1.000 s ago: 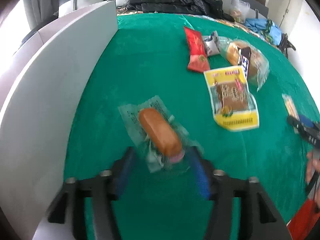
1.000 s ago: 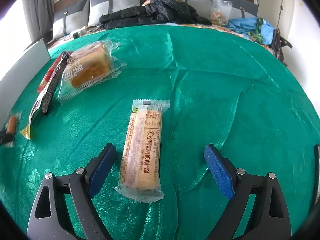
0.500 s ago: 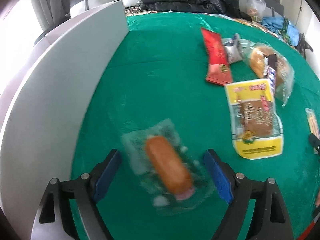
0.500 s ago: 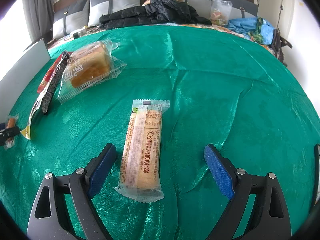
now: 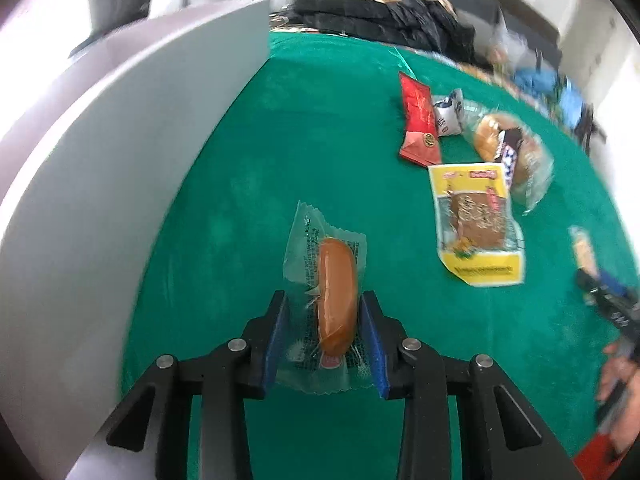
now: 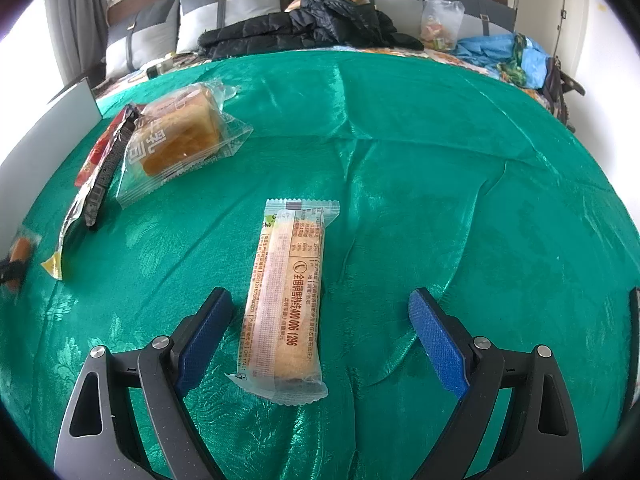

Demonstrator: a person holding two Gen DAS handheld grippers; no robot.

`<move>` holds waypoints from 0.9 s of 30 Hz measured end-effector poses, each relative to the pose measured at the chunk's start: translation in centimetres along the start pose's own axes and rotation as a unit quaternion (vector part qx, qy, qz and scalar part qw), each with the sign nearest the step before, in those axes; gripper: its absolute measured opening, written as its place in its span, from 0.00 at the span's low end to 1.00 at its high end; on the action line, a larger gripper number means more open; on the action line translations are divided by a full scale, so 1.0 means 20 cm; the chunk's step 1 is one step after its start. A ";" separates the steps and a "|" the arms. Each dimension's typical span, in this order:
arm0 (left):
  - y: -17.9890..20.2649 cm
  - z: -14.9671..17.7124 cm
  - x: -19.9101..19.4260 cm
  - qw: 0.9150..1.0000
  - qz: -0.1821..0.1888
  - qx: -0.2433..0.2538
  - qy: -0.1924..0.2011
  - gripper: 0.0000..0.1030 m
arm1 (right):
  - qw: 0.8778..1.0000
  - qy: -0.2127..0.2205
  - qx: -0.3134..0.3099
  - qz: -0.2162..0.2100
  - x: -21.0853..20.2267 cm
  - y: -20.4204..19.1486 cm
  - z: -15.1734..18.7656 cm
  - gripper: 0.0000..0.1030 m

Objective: Organize snacks
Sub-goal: 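Grasp the wrapped sausage with the left gripper, then grasp the wafer bar with the right gripper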

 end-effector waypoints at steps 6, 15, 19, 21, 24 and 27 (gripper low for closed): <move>0.03 0.16 -0.10 1.000 0.012 0.011 0.026 0.34 | 0.994 0.024 0.058 -0.088 -0.04 0.10 0.00 0.91; 0.02 0.17 -0.10 0.999 0.035 0.012 0.038 0.34 | 0.992 -0.079 0.030 -0.090 -0.04 -0.02 -0.19 0.87; 0.01 0.19 -0.12 0.998 0.044 0.011 0.039 0.34 | 0.992 -0.124 -0.003 -0.039 0.05 -0.14 -0.19 0.62; 0.01 0.20 -0.14 0.998 0.049 0.010 0.042 0.34 | 0.992 -0.126 -0.011 -0.002 0.05 -0.13 -0.17 0.31; 0.01 0.19 -0.18 0.996 0.068 0.006 0.048 0.34 | 0.990 -0.126 0.042 -0.044 -0.06 -0.09 -0.14 0.30; 0.05 0.18 -0.21 0.994 0.100 -0.006 0.051 0.34 | 0.989 -0.104 0.048 -0.089 -0.20 -0.14 -0.11 0.30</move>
Point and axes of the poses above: each gripper's, at about its wrist camera, not at the fingertips, and x roughly the way its jaws point, y to its right, z to its underside, the point moved 3 cm from there along x, roughly the way its jaws point, and after that the axes turned 1 degree about -z, right-handed, at the moved point
